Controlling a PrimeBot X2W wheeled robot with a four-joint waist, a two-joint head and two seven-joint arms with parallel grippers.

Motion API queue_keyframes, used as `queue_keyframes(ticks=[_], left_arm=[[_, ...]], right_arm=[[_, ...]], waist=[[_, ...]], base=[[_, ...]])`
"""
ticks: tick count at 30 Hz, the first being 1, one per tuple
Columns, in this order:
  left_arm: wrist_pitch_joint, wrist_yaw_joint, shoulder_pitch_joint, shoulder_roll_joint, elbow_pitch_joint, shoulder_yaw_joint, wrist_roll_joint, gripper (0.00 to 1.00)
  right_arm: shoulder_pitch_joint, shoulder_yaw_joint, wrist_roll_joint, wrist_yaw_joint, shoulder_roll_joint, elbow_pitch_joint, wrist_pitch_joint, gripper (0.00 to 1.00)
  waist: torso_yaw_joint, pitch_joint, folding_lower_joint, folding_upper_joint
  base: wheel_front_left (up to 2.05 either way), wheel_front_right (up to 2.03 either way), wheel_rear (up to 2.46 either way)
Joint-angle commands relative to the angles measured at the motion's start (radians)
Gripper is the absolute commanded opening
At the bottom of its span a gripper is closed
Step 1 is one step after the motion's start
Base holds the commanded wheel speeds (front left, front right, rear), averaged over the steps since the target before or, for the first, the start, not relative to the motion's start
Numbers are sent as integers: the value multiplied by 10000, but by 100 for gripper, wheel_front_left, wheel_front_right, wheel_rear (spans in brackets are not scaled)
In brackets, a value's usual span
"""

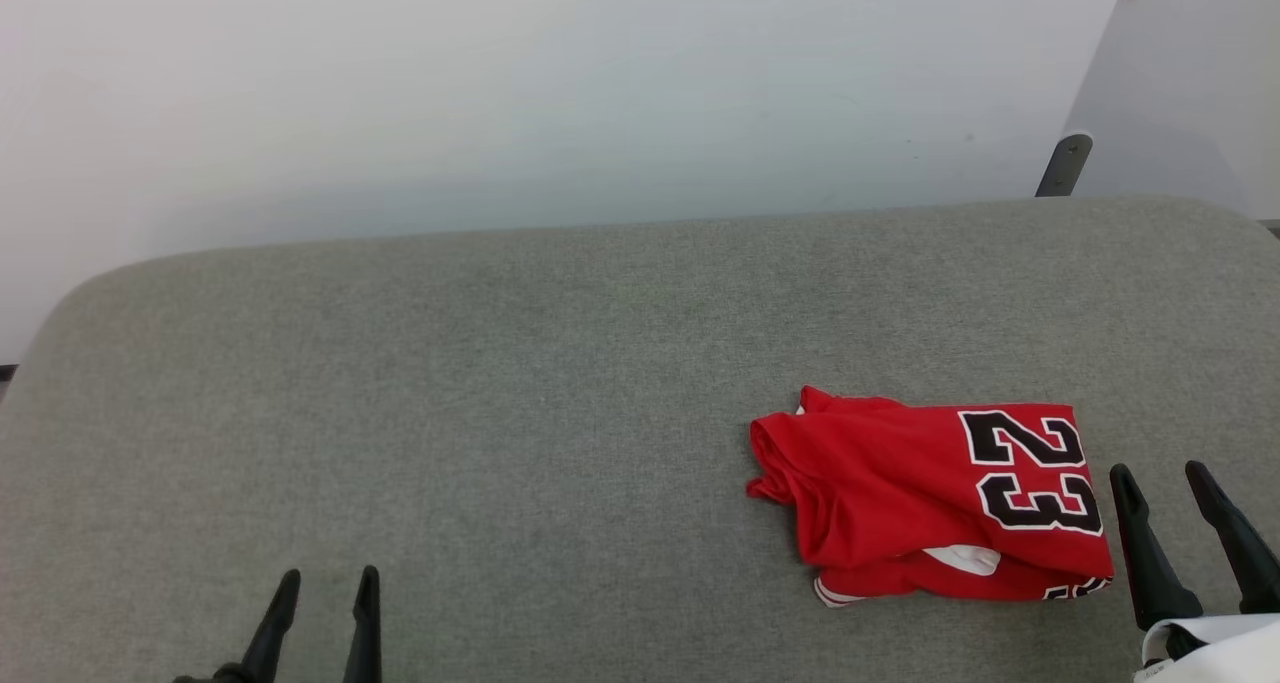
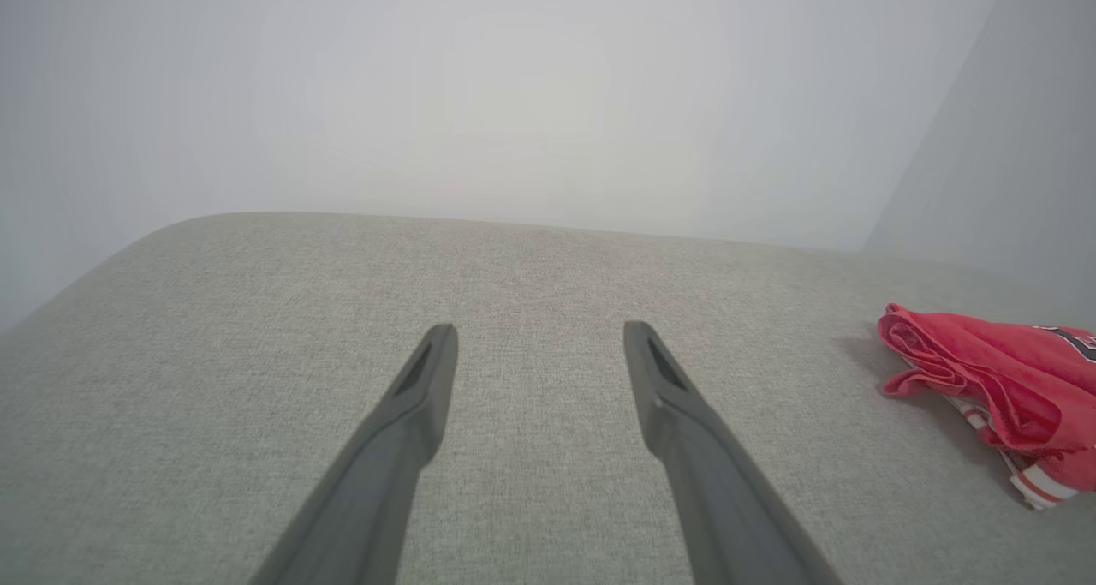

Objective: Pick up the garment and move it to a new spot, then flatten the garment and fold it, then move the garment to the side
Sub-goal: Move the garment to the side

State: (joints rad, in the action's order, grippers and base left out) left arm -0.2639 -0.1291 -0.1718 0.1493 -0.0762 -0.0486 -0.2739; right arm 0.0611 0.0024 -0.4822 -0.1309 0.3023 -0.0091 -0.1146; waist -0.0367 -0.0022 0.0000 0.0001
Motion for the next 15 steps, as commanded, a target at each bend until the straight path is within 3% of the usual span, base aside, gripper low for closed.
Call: queue_keyframes(ticks=[1,9,15], left_arm=[[3,-25,50,-6,-4,10,32,100],[3,-25,195,-12,-37,129,110,100],[3,-25,718,-184,-121,412,114,100]], right_arm=[[136,-86,64,3,-70,-72,28,100],[32,-35,-62,3,-61,-115,280,100],[-749,390,-170,3,621,79,1422,100]], waist=[[17,7,0,-1],[98,70,0,-1],[65,312,0,-1]], base=[[0,0,0],[0,0,0],[0,0,0]])
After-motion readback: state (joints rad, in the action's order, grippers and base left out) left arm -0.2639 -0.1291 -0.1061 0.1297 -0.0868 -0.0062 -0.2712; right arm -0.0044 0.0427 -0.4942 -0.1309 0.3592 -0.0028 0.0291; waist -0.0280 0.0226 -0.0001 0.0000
